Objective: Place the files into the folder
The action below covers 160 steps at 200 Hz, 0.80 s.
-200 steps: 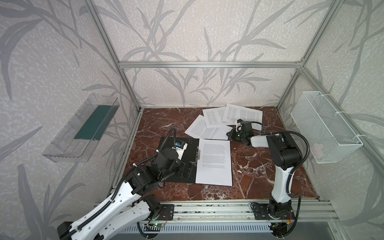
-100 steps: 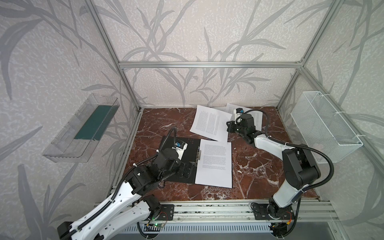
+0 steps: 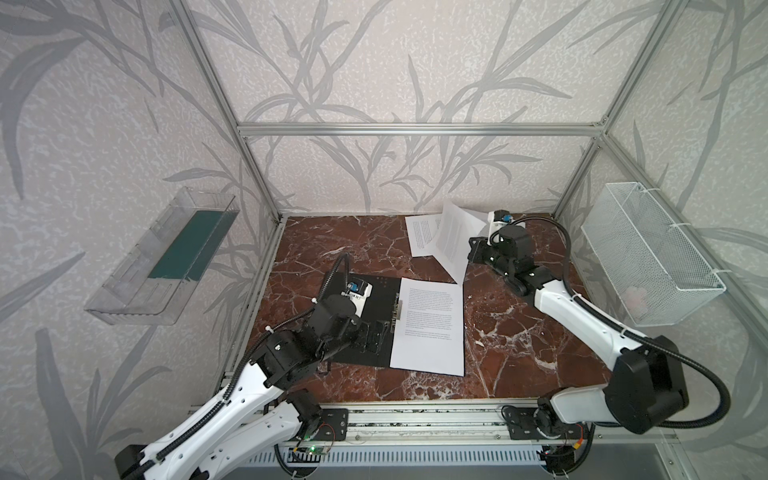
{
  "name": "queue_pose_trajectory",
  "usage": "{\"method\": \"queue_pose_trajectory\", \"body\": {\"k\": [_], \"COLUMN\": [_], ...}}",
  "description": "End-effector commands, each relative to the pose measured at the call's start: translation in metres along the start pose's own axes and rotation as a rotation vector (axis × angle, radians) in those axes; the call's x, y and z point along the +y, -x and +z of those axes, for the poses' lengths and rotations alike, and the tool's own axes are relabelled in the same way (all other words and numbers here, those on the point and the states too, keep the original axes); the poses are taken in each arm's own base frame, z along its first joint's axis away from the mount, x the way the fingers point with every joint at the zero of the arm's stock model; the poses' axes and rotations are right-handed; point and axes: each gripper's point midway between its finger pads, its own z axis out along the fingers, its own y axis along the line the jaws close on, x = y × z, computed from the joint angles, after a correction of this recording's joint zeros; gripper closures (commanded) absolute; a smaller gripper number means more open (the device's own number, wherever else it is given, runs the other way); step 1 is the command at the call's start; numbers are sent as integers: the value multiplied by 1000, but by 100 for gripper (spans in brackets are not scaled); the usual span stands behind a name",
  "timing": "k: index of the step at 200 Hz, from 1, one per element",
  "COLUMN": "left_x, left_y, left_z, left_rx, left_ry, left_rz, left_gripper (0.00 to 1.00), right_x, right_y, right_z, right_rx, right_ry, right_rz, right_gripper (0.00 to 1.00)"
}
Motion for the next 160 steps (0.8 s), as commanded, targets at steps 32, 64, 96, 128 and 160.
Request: {"method": "queue_pose_trajectory", "body": {"k": [32,64,96,128,160], "left_x": [-66,-103,-126,-144,-154], "left_y": [4,12,15,18,8], "left_z": [52,85,117,141,162], "left_rx": [57,67,77,109,160], "left_ry": [-331,-436,-510,-561,-560], "left_rz": [-290,-394,-555,-671,-747], "left_gripper": [1,1,1,2,2], "right_x": [-55,-78,-95,-104,-108], "right_y": [-62,-80,-93,-109,-108], "right_z": [-36,-62,-84,-99,-109], "right_rx": [111,63,18,43,22], "right_ry": [-204,-275,-325,-376,-393], "right_rz": [291,458,600,673,706], "right_gripper": [100,100,100,100,100]}}
